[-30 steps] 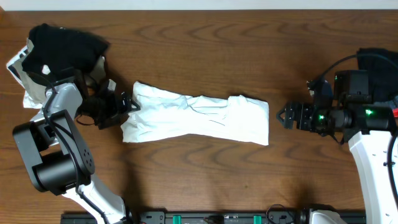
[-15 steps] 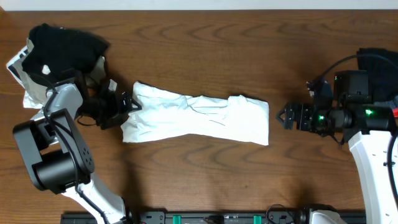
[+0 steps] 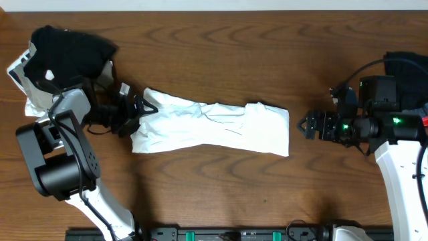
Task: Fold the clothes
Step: 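Grasp the strip's left end with the left gripper, then fold the strip's left end rightward over the middle with the left gripper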
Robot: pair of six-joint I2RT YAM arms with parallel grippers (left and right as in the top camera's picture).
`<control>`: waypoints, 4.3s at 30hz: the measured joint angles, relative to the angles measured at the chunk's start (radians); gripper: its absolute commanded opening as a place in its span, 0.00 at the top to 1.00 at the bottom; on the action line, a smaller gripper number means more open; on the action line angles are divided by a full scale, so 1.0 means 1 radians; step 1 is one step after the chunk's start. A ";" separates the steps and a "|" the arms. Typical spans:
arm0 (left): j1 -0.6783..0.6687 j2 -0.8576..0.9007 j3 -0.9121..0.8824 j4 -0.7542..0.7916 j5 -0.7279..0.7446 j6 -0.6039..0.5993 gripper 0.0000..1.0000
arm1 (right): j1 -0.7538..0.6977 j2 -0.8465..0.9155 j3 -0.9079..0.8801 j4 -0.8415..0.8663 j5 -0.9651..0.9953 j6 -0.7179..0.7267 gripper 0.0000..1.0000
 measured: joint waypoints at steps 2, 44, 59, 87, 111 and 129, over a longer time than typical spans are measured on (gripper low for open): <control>-0.001 0.001 -0.009 -0.006 0.018 0.002 0.02 | 0.000 0.000 0.000 0.000 0.000 0.000 0.04; -0.168 0.044 -0.116 0.089 0.058 -0.016 0.94 | 0.000 0.000 0.000 -0.001 0.000 0.000 0.04; -0.145 0.043 0.013 -0.101 -0.168 -0.040 0.95 | 0.000 0.000 0.000 -0.005 0.000 0.000 0.03; -0.121 -0.272 0.215 -0.378 -0.554 -0.221 0.94 | 0.000 0.000 0.000 0.010 0.000 -0.008 0.02; -0.514 -0.283 0.261 -0.414 -0.554 -0.433 0.94 | 0.000 0.003 0.000 0.033 0.000 -0.009 0.01; -0.605 -0.355 0.389 -0.404 -0.555 -0.455 0.94 | 0.012 0.308 0.000 0.189 0.001 0.063 0.12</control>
